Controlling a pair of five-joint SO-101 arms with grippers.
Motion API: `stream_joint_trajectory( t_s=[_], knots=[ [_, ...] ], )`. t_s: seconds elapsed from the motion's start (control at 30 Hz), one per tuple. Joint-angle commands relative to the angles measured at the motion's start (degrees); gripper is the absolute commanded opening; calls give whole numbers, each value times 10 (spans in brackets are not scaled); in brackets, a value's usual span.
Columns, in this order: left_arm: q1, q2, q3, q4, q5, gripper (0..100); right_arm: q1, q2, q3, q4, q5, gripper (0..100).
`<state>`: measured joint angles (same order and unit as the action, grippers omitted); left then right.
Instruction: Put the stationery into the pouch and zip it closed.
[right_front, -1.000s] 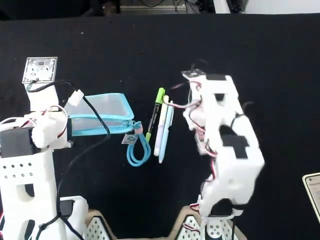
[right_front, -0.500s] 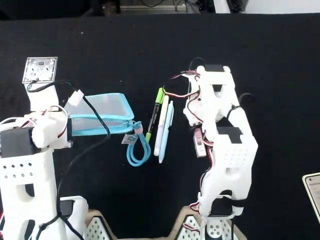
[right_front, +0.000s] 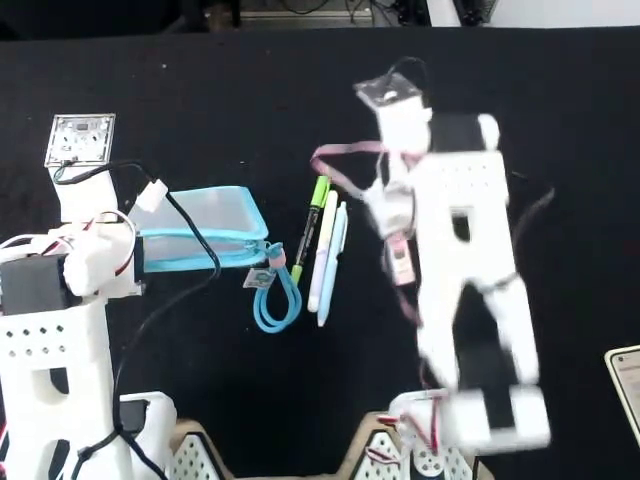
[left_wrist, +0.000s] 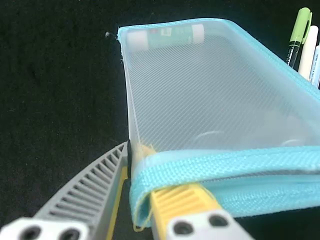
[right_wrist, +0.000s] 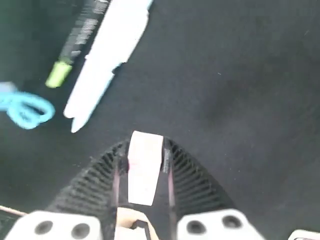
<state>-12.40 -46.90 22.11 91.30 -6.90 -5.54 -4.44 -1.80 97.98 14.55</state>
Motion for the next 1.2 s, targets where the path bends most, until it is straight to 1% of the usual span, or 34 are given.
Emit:
stream_joint_trajectory(
  t_s=[0.0,0.17,0.37,0.57,0.67,0.77,1.03,1.17],
  knots=[
    [-8,0,-31,-11,2,30,-83,-232,115,-66,-17,11],
    [-8,0,-31,-11,3,30,-187,-450,253,-174,-55,11],
    [-8,0,-31,-11,4,30,-347,-653,392,-312,-55,11],
    [-8,0,-31,-11,4,30,-434,-793,559,-512,-55,11],
    [-8,0,-31,-11,4,30,-466,-831,633,-596,-55,11],
    [-8,0,-31,-11,4,30,-483,-846,688,-674,-55,11],
    [-8,0,-31,-11,4,30,-485,-847,795,-894,-55,11],
    [-8,0,-31,-11,4,30,-486,-847,808,-959,-55,11]
  ],
)
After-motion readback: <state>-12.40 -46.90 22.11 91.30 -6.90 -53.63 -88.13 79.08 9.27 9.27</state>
